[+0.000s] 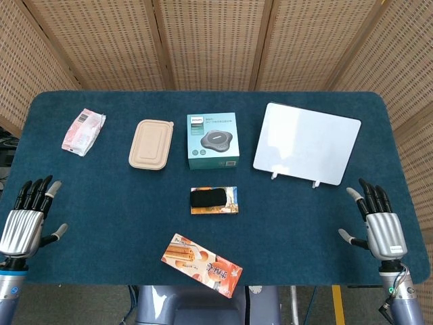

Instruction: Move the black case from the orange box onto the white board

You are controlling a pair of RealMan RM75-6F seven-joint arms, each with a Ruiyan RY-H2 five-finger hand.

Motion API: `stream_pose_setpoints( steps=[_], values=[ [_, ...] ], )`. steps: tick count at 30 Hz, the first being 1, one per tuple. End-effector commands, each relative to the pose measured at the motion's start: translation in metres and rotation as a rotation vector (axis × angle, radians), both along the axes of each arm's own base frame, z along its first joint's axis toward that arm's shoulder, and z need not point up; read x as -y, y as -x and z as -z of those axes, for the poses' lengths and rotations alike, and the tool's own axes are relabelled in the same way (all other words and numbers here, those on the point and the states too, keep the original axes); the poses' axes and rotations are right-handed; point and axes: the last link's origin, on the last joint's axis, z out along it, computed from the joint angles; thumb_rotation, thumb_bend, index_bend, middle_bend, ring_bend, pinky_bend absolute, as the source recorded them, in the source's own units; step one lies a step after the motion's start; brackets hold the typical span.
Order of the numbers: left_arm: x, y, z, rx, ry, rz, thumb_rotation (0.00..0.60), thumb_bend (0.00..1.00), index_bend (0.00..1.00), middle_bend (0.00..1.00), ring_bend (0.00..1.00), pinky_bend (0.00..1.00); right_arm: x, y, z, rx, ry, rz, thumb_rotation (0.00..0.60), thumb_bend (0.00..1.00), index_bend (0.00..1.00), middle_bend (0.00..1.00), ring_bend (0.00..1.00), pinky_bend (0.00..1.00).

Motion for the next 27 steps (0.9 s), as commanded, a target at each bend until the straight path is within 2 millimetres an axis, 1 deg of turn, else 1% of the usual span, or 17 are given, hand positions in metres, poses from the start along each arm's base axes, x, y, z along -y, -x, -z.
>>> stream_pose_setpoints(
  steps=[1, 4, 6, 9, 10, 15, 17, 19, 21, 27],
  values=[
    [0.0, 0.0, -0.001, 0.002, -0.001, -0.002, 0.6, 0.22, 0.0, 0.0, 0.0, 0.0, 0.001, -0.003, 0.001, 0.008, -0.018, 0.003, 0.6, 0.1, 0.13, 0.0, 0.0, 0.0],
    [0.0, 0.0, 0.0, 0.004, 0.003, -0.001, 0.6, 0.22, 0.0, 0.0, 0.0, 0.0, 0.004, -0.016, -0.001, -0.004, -0.063, -0.011, 0.6, 0.1, 0.13, 0.0, 0.0, 0.0],
    [0.0, 0.0, 0.0, 0.003, 0.003, 0.002, 0.6, 0.22, 0.0, 0.0, 0.0, 0.0, 0.008, -0.03, -0.004, -0.018, -0.083, -0.036, 0.6, 0.1, 0.14, 0.0, 0.0, 0.0],
    [0.0, 0.0, 0.0, 0.007, 0.007, 0.005, 0.6, 0.22, 0.0, 0.0, 0.0, 0.0, 0.015, -0.058, -0.011, -0.048, -0.1, -0.073, 0.6, 0.1, 0.17, 0.0, 0.0, 0.0],
    [0.0, 0.0, 0.0, 0.008, 0.009, 0.006, 0.6, 0.22, 0.0, 0.0, 0.0, 0.0, 0.019, -0.073, -0.012, -0.06, -0.108, -0.096, 0.6, 0.1, 0.18, 0.0, 0.0, 0.0],
    [0.0, -0.001, 0.002, 0.009, 0.023, 0.012, 0.6, 0.22, 0.0, 0.0, 0.0, 0.0, 0.031, -0.115, -0.01, -0.09, -0.14, -0.139, 0.6, 0.1, 0.22, 0.0, 0.0, 0.0],
    [0.0, -0.002, 0.002, 0.014, 0.032, 0.018, 0.6, 0.22, 0.0, 0.0, 0.0, 0.0, 0.039, -0.135, -0.003, -0.122, -0.156, -0.138, 0.6, 0.1, 0.23, 0.0, 0.0, 0.0],
    [0.0, -0.001, 0.002, 0.016, 0.036, 0.02, 0.6, 0.22, 0.0, 0.0, 0.0, 0.0, 0.044, -0.148, 0.004, -0.159, -0.163, -0.133, 0.6, 0.1, 0.24, 0.0, 0.0, 0.0],
    [-0.001, -0.001, 0.002, 0.019, 0.037, 0.019, 0.6, 0.22, 0.0, 0.0, 0.0, 0.0, 0.049, -0.157, 0.011, -0.189, -0.173, -0.134, 0.6, 0.1, 0.24, 0.0, 0.0, 0.0],
    [-0.005, 0.003, -0.001, 0.026, 0.026, 0.004, 0.6, 0.23, 0.0, 0.0, 0.0, 0.0, 0.063, -0.185, 0.047, -0.263, -0.243, -0.108, 0.6, 0.1, 0.24, 0.0, 0.0, 0.0]
  ],
)
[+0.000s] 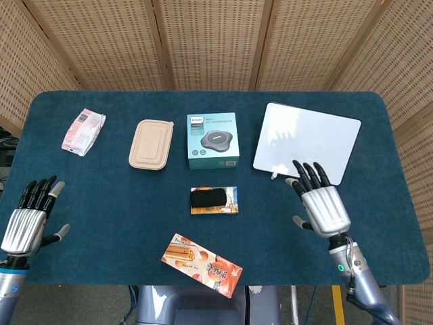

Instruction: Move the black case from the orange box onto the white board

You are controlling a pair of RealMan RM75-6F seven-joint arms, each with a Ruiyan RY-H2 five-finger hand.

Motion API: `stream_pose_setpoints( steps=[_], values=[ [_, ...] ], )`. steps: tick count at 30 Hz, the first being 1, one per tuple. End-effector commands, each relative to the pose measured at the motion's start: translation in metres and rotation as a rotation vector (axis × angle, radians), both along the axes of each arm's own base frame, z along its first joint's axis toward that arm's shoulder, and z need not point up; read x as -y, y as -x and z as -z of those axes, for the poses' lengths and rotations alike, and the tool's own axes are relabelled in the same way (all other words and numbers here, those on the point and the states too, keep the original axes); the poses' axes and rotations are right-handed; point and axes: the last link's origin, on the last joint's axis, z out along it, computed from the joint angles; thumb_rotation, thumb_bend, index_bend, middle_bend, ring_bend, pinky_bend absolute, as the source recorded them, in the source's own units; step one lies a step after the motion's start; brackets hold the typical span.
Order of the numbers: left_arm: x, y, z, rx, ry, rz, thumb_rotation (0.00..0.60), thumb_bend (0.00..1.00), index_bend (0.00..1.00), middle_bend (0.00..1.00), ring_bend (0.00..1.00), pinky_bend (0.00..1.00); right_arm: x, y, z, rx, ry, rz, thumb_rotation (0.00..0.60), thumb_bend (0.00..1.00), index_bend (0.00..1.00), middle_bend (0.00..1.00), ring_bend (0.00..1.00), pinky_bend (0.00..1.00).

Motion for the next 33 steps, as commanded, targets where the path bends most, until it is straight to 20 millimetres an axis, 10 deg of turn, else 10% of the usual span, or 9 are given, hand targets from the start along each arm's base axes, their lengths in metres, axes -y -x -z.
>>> stream_pose_setpoints(
  steps=[1, 13, 33],
  values=[
    [-0.001, 0.001, -0.001, 0.006, -0.005, -0.003, 0.6, 0.23, 0.0, 0.0, 0.0, 0.0, 0.012, -0.036, 0.035, -0.023, -0.076, 0.013, 0.6, 0.1, 0.24, 0.0, 0.0, 0.0],
    [-0.004, 0.002, -0.003, 0.01, -0.043, 0.005, 0.6, 0.23, 0.0, 0.0, 0.0, 0.0, 0.024, -0.071, 0.089, -0.079, -0.132, 0.082, 0.6, 0.1, 0.24, 0.0, 0.0, 0.0],
    [-0.006, 0.004, -0.003, 0.016, -0.037, -0.004, 0.6, 0.23, 0.0, 0.0, 0.0, 0.0, 0.037, -0.1, 0.121, -0.126, -0.164, 0.117, 0.6, 0.16, 0.28, 0.0, 0.0, 0.0]
  ],
)
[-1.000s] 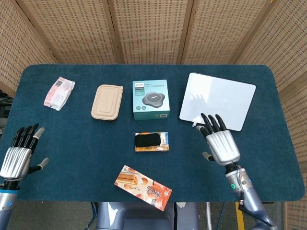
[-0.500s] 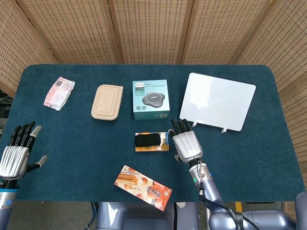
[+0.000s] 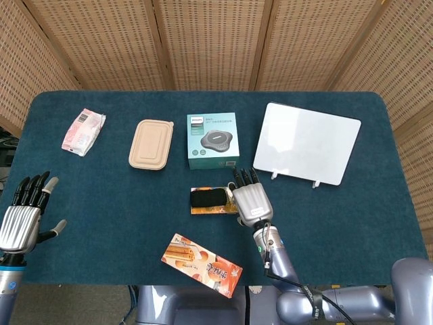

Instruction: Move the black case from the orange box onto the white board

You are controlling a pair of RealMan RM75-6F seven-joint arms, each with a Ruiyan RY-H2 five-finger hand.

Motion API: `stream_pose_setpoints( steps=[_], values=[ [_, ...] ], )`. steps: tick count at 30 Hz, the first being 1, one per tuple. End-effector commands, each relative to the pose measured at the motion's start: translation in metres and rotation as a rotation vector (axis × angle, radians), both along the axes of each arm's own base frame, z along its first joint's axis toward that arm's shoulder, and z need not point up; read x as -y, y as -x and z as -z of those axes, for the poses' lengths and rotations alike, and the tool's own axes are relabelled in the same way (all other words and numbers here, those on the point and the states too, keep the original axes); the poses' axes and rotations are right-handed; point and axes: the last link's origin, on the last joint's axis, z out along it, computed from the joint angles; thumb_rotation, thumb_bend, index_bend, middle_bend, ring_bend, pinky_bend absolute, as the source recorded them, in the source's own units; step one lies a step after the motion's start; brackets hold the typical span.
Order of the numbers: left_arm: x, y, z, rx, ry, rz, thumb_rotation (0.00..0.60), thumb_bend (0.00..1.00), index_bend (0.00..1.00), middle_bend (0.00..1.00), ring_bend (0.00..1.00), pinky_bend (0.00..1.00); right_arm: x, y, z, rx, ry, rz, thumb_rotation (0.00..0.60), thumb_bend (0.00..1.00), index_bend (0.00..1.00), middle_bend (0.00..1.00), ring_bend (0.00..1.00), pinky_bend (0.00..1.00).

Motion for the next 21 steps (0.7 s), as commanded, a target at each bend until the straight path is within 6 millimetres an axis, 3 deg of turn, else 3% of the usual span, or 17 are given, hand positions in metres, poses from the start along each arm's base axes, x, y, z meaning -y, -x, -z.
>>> stream_pose_setpoints(
  steps=[1, 21],
  values=[
    [-0.001, 0.0, 0.0, 0.0, 0.0, -0.002, 0.6, 0.23, 0.0, 0.0, 0.0, 0.0, 0.002, -0.007, 0.004, -0.026, 0.003, -0.003, 0.6, 0.16, 0.28, 0.0, 0.0, 0.0],
    [-0.006, 0.003, 0.002, 0.0, 0.013, -0.02, 0.6, 0.23, 0.0, 0.0, 0.0, 0.0, 0.016, -0.037, 0.029, -0.032, -0.009, 0.036, 0.6, 0.16, 0.28, 0.0, 0.0, 0.0]
  ],
)
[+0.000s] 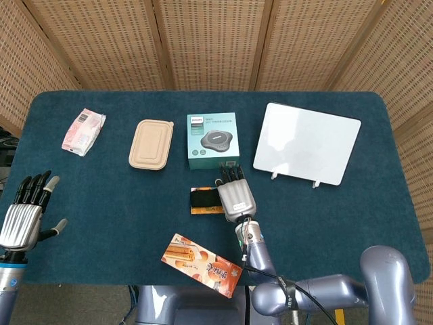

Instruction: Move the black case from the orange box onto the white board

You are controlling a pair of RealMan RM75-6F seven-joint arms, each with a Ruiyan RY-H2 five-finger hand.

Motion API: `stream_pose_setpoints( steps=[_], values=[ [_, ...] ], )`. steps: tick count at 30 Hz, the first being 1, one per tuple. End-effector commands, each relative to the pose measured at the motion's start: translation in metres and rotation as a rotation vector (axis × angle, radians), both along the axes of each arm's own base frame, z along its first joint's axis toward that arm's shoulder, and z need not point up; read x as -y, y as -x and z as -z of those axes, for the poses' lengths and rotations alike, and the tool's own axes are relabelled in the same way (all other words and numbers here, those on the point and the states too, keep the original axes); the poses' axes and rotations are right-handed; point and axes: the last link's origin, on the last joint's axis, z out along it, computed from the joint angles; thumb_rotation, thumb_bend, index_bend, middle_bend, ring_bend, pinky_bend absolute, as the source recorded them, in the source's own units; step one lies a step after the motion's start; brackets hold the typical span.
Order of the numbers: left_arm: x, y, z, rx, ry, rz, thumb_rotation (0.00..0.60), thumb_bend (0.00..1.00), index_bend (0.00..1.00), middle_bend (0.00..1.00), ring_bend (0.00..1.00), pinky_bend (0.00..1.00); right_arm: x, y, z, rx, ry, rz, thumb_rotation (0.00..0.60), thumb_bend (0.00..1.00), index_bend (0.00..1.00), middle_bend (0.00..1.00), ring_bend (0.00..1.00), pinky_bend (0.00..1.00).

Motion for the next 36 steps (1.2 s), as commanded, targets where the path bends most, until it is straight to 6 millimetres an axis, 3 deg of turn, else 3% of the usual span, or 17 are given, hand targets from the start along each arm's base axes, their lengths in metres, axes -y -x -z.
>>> stream_pose_setpoints(
  steps=[1, 18, 36],
  values=[
    [-0.001, 0.001, 0.0, 0.0, -0.003, -0.006, 0.6, 0.23, 0.0, 0.0, 0.0, 0.0, 0.004, -0.004, 0.003, 0.01, -0.001, 0.009, 0.6, 0.16, 0.28, 0.0, 0.0, 0.0],
    [-0.008, 0.005, 0.001, 0.001, 0.008, -0.025, 0.6, 0.23, 0.0, 0.0, 0.0, 0.0, 0.015, -0.013, 0.031, 0.003, -0.015, 0.089, 0.6, 0.16, 0.29, 0.0, 0.0, 0.0],
    [-0.008, 0.005, 0.002, 0.001, 0.016, -0.022, 0.6, 0.23, 0.0, 0.0, 0.0, 0.0, 0.014, -0.016, 0.045, -0.007, -0.037, 0.083, 0.6, 0.16, 0.3, 0.0, 0.0, 0.0]
  ],
)
